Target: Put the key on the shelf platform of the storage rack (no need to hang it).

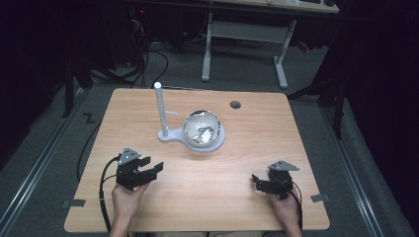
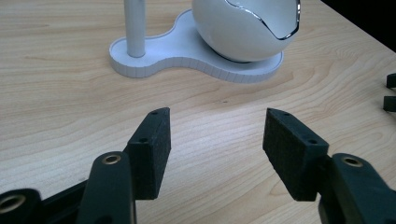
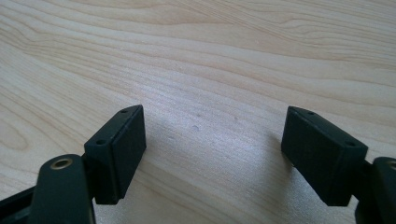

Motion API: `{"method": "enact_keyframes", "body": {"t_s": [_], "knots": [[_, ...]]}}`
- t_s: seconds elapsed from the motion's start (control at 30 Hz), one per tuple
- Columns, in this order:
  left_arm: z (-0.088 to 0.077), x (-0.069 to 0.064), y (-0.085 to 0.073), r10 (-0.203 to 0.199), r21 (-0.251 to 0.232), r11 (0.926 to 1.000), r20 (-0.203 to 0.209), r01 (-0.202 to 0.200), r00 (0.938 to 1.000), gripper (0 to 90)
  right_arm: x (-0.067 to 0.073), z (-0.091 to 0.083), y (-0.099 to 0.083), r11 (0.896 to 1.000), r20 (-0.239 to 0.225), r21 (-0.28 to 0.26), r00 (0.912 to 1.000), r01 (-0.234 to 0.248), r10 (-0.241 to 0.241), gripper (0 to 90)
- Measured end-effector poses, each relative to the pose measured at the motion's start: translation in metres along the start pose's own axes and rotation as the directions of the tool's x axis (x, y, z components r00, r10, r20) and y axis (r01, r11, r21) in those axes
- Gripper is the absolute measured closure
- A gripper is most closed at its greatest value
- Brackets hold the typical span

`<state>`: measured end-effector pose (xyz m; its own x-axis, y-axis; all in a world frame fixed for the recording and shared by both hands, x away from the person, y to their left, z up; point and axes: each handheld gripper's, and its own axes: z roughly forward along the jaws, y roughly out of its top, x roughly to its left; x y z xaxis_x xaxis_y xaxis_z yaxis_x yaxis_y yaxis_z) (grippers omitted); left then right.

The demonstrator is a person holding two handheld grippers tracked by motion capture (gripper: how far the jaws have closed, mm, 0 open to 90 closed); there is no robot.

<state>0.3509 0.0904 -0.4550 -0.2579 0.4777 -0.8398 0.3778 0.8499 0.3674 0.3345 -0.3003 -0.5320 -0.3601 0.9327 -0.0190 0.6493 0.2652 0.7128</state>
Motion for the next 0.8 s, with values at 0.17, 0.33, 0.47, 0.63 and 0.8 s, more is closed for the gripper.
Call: {"method": "enact_keyframes", "body": {"t_s": [0.17, 0.33, 0.47, 0.63, 0.8], "knots": [[0.004, 0.006, -0.002, 0.019, 0.008, 0.9998, 0.001, -0.019, 0.9998, 42.1, 0.0, 0.0, 0.0, 1.0, 0.0, 0.0, 1.0, 0.0, 0.0, 22.4], [0.007, 0.009, -0.004, 0.011, 0.009, 0.9999, -0.014, -0.011, 0.9998, 41.9, 0.0, 0.0, 0.0, 1.0, 0.0, 0.0, 1.0, 0.0, 0.0, 22.4], [0.009, 0.012, -0.006, 0.014, 0.016, 0.9998, -0.022, -0.013, 0.9997, 41.6, 0.0, 0.0, 0.0, 1.0, 0.001, 0.0, 1.0, 0.001, -0.001, 22.4], [0.013, 0.015, -0.009, 0.0, 0.018, 0.9998, -0.039, 0.001, 0.9992, 41.1, 0.0, 0.0, 0.0, 1.0, 0.0, 0.0, 1.0, 0.001, -0.001, 22.4], [0.018, 0.018, -0.013, 0.008, 0.023, 0.9997, -0.054, -0.007, 0.9985, 40.8, 0.0, 0.0, 0.0, 1.0, 0.0, 0.0, 1.0, 0.0, 0.0, 22.4]]}}
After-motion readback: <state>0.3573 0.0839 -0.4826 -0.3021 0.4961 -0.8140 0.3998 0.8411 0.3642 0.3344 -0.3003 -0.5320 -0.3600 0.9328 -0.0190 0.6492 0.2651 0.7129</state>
